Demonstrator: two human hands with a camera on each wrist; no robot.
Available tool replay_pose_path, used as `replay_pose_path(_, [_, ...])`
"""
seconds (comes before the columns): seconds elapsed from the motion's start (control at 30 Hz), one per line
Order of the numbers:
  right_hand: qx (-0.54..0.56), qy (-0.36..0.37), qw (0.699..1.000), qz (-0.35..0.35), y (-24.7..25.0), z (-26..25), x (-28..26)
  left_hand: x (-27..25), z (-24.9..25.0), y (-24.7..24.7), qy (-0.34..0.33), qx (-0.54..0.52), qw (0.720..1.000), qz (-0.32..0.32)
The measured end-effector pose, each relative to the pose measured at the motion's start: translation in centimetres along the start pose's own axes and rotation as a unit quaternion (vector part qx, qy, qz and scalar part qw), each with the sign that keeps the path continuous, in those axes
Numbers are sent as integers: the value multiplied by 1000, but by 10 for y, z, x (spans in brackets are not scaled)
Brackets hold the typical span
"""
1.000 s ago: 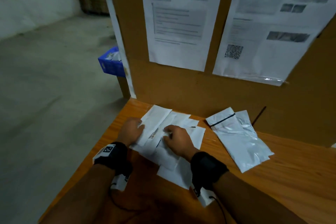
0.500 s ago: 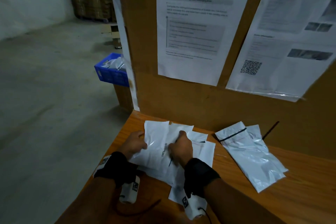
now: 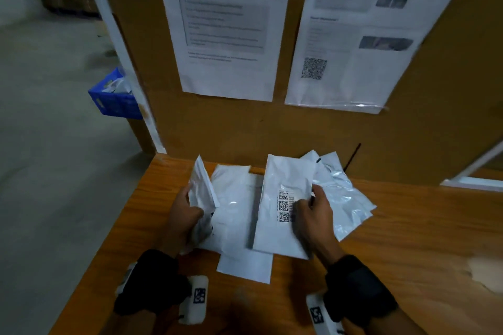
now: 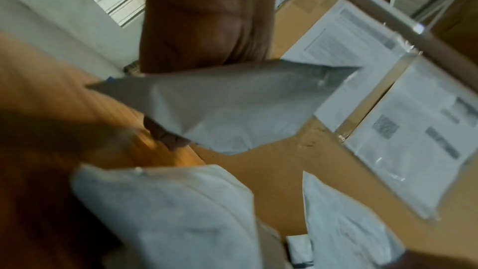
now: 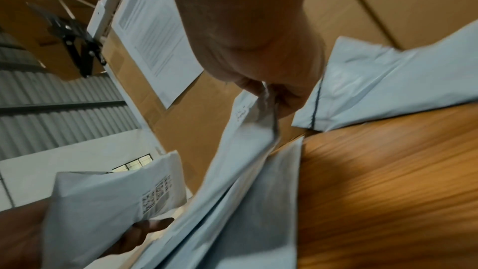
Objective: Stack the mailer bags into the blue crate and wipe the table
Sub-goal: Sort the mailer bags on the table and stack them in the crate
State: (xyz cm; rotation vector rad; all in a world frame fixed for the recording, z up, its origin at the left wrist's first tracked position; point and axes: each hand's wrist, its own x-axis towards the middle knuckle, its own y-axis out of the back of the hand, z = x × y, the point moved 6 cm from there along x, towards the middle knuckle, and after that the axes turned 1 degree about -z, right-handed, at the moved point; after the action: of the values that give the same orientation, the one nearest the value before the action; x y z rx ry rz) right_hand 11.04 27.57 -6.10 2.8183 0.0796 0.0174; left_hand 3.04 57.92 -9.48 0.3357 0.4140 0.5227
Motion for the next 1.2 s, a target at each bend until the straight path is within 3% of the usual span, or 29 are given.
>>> replay_pose_path(0.1, [-6,-6,999,32,50,14,-8,-26,32,-38,-85,19,995,-47])
replay_pose_path(0.27, [-57,61,992,90,155,17,-34,-83,102,-122,-171,42,979,-107])
replay_pose_path(0.43, [-65,72,985,142,281,48,-64,-166,162,-228,-162,-54,971,-167])
replay_pose_path(0.53, [-54,50,983,171,366,78,-86,-223,182,-300,-192,-57,969,-142])
replay_pose_path(0.63, [-51,51,976,206,449,100,-110,-285,207,-374,-244,-74,954,-155])
replay_pose_path(0.8, [-77,72,946,307,572,121,-158,-379,253,-488,-294,-109,918,-243])
replay_pose_path(1.03, [-102,58,900,419,715,138,-216,-489,315,-609,-336,-111,871,-342])
replay_pose_path(1.2, [-101,35,875,472,793,144,-251,-531,343,-677,-328,-129,852,-387])
